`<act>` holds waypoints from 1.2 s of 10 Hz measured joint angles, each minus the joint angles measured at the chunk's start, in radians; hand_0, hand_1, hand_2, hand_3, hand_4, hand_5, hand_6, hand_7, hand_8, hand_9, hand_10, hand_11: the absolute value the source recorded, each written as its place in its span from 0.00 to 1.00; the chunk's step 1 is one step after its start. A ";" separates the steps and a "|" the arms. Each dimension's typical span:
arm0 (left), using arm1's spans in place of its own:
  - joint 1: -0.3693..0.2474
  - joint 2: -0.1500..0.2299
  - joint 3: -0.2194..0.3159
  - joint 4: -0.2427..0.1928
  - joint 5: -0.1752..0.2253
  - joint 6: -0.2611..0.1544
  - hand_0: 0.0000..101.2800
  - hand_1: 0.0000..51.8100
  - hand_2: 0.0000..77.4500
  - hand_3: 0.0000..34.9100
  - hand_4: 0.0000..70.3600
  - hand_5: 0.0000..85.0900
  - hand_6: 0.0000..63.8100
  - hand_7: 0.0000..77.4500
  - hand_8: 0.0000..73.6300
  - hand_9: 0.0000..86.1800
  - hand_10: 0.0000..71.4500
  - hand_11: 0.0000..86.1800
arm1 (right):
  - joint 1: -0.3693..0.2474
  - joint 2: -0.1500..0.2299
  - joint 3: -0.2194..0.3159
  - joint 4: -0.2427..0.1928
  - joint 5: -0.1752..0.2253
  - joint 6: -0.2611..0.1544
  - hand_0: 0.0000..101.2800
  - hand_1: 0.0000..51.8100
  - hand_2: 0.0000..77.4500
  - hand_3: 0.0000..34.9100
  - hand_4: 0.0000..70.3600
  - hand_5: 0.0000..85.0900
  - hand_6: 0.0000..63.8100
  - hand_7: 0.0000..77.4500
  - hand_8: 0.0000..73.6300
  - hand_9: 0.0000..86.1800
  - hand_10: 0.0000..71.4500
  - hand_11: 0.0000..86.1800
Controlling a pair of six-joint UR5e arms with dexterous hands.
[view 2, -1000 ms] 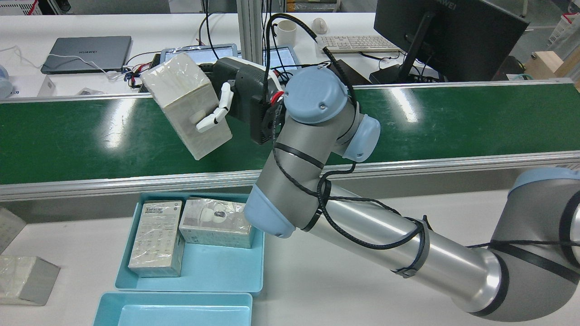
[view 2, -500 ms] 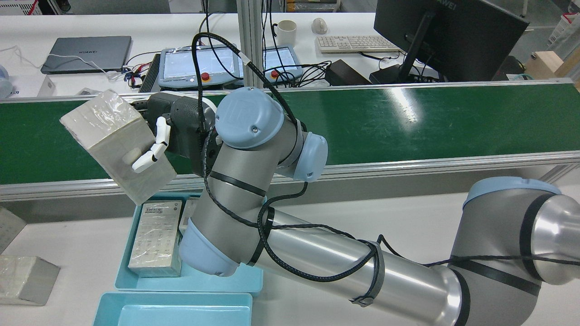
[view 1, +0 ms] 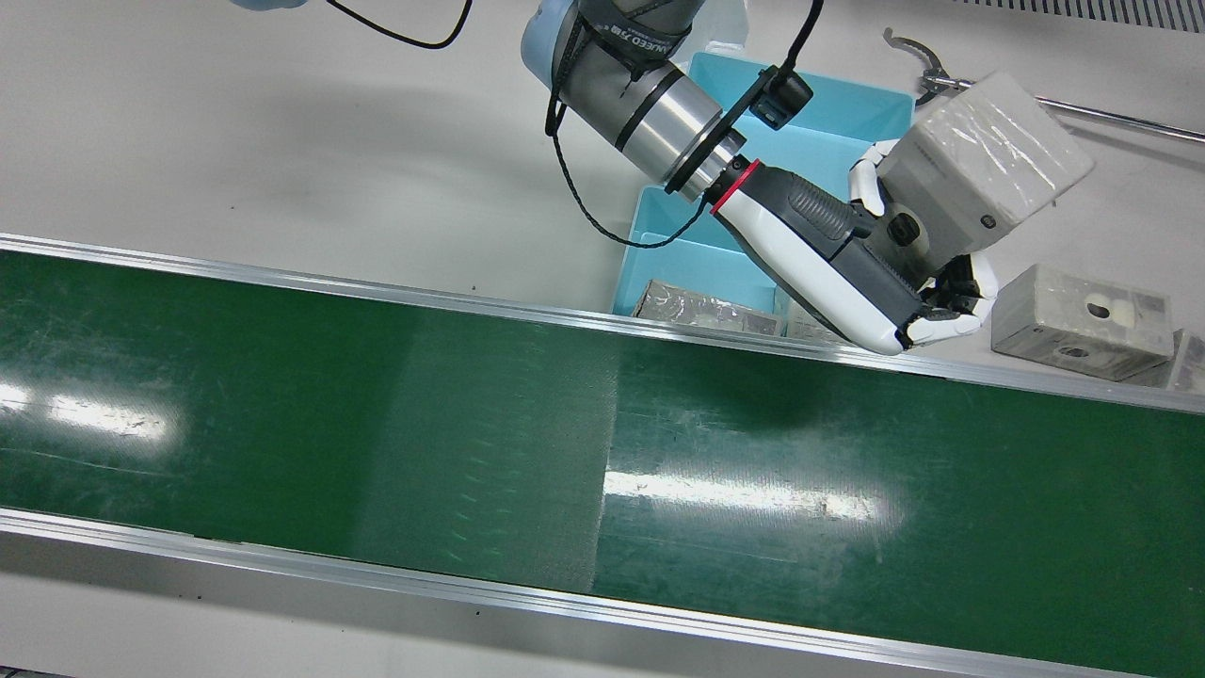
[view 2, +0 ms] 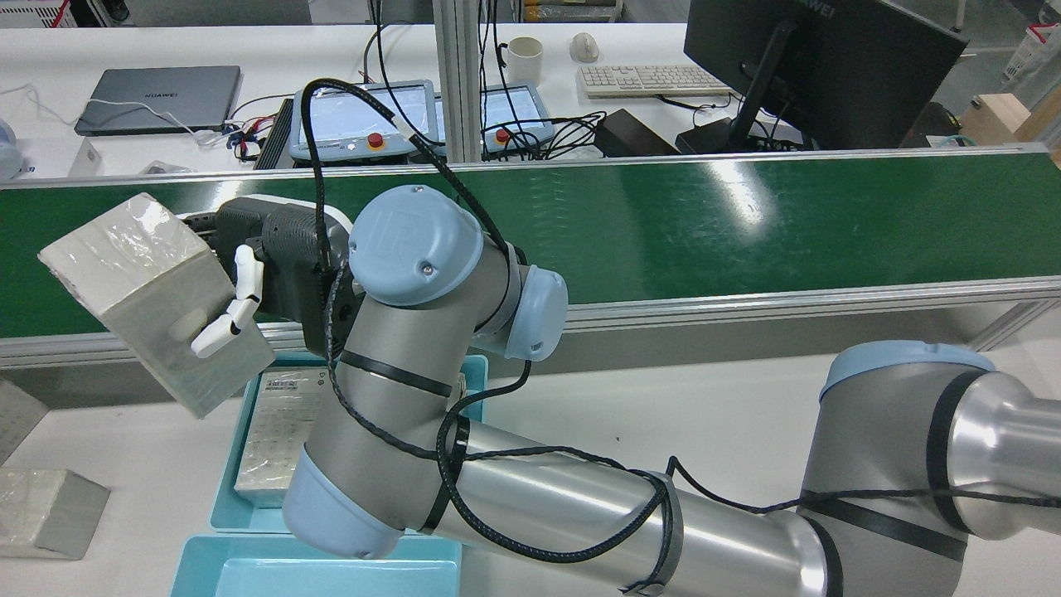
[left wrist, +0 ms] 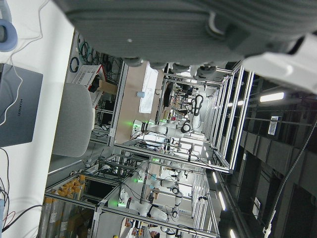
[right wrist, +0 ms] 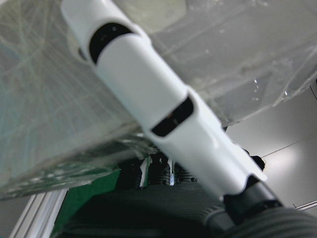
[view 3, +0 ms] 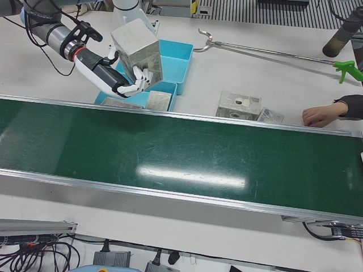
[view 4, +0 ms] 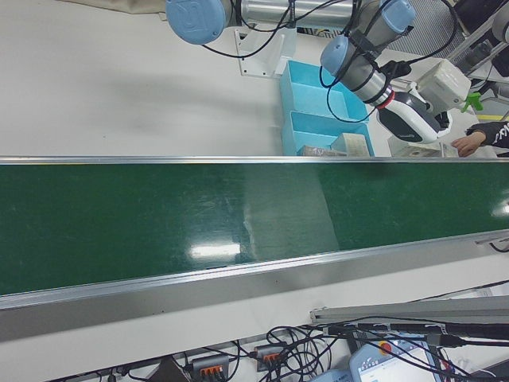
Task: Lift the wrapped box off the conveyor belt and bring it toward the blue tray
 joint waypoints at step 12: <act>0.000 0.000 0.000 0.000 0.000 0.000 0.00 0.00 0.01 0.00 0.00 0.01 0.01 0.01 0.01 0.01 0.01 0.01 | -0.047 0.085 0.008 0.048 -0.006 0.000 0.63 0.54 0.23 0.07 0.39 0.31 0.28 0.32 0.03 0.05 0.00 0.01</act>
